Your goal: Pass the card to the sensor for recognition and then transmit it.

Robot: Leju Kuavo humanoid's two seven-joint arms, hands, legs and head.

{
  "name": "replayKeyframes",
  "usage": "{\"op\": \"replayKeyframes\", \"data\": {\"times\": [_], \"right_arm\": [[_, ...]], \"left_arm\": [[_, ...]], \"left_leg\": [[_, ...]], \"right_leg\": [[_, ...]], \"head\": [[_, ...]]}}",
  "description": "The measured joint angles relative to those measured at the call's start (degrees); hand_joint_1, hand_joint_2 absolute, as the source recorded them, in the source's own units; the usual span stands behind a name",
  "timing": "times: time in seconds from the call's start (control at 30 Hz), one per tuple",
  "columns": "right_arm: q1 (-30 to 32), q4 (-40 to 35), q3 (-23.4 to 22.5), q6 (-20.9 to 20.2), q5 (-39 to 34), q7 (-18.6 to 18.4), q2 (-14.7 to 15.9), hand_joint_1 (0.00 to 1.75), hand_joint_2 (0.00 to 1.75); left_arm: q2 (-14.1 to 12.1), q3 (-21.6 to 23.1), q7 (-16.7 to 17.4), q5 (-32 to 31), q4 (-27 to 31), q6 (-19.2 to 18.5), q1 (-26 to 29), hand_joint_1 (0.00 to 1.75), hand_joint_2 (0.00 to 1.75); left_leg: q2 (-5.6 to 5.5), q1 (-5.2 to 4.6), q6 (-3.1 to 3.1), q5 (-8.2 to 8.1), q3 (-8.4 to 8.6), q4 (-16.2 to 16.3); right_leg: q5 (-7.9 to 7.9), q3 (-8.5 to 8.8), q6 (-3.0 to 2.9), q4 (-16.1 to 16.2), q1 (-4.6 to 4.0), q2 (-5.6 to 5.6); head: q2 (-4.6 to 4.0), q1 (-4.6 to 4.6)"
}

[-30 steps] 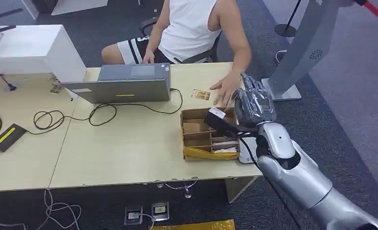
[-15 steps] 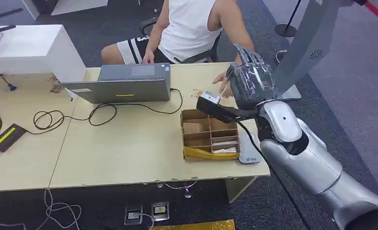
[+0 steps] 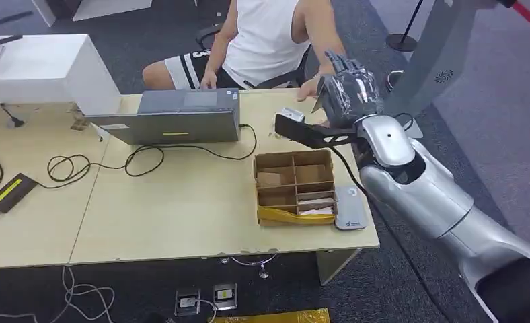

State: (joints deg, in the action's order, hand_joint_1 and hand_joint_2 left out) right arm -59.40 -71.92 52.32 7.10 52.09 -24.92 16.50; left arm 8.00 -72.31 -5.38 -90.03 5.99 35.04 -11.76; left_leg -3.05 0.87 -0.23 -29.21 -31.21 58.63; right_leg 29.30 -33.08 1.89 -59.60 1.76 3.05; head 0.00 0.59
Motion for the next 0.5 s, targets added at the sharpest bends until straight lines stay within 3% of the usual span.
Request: {"op": "replayKeyframes", "data": {"times": [0.17, 0.37, 0.5], "right_arm": [[-1.34, 4.42, 1.40, 2.14, -0.53, -1.11, -0.85, 1.75, 1.75], [-2.14, 11.36, 2.19, 8.60, -1.62, -2.80, -1.79, 1.75, 1.75], [-2.14, 14.60, 2.19, 9.82, -2.30, -2.91, -1.90, 1.75, 1.75]], "left_arm": [[-0.02, 0.31, 0.13, 0.00, 0.00, 0.07, -0.16, 0.00, 0.00], [-0.09, 1.16, 0.72, 0.00, 0.00, 0.17, -0.17, 0.00, 0.00], [-0.09, 1.18, 0.79, 0.00, 0.00, 0.19, -0.17, 0.00, 0.00]], "left_leg": [[0.01, 0.00, 0.00, 0.00, -0.01, 0.00], [-0.01, 0.00, 0.00, 0.00, 0.01, 0.00], [0.00, 0.00, 0.00, 0.00, 0.02, 0.00]], "right_leg": [[0.01, -0.02, 0.00, 0.00, 0.00, 0.00], [0.00, -0.01, 0.00, 0.00, 0.00, 0.00], [0.00, 0.00, 0.00, 0.01, 0.01, 0.00]], "head": [[0.00, 0.00], [0.00, 0.00], [0.00, -0.02]]}}
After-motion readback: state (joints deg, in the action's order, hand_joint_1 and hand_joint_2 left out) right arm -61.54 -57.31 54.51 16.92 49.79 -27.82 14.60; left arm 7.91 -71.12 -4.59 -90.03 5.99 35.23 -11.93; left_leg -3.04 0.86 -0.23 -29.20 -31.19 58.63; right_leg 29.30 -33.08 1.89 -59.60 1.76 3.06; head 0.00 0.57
